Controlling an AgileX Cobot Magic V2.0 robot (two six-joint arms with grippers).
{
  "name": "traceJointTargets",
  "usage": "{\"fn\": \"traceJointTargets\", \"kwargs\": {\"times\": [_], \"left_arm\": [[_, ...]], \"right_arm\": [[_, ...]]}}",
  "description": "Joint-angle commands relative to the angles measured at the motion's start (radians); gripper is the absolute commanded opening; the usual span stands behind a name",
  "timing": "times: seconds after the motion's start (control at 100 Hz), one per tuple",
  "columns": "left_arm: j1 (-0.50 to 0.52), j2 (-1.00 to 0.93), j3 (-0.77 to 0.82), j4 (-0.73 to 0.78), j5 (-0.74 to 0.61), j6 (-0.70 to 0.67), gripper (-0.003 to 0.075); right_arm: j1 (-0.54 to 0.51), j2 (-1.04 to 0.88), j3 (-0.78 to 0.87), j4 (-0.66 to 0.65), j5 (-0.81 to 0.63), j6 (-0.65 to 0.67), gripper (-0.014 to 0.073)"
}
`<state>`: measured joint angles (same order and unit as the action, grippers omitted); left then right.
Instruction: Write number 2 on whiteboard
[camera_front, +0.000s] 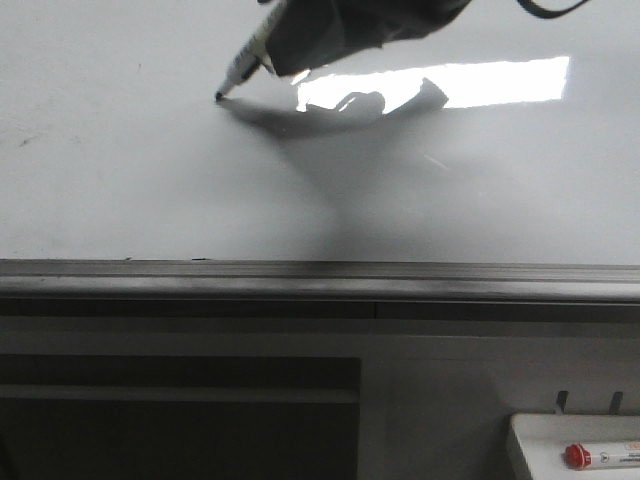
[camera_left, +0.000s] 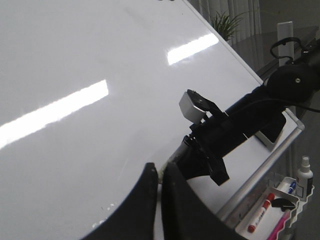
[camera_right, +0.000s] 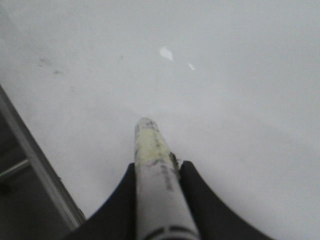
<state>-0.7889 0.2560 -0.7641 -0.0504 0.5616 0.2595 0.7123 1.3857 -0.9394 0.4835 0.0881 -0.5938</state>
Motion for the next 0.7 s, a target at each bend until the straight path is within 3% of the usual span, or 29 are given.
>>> {"fn": "traceJointTargets", "kwargs": {"times": [0.0, 0.32, 0.69], "left_arm": [[0.005, -0.016, 0.029, -0.013, -0.067, -0.054, -0.002], [0.005, -0.03, 0.101, -0.062, -0.108, -0.061, -0.002], [0.005, -0.03, 0.101, -0.064, -0.106, -0.061, -0.002]], "right_arm": [[-0.027, -0.003, -0.036, -0.001, -0.076, 0.001, -0.0078], [-0.106, 0.01, -0.067, -0.013, -0.046, 0.001, -0.0078], [-0.258, -0.065, -0.144, -0.099, 0.225, 0.001, -0.0078]]}}
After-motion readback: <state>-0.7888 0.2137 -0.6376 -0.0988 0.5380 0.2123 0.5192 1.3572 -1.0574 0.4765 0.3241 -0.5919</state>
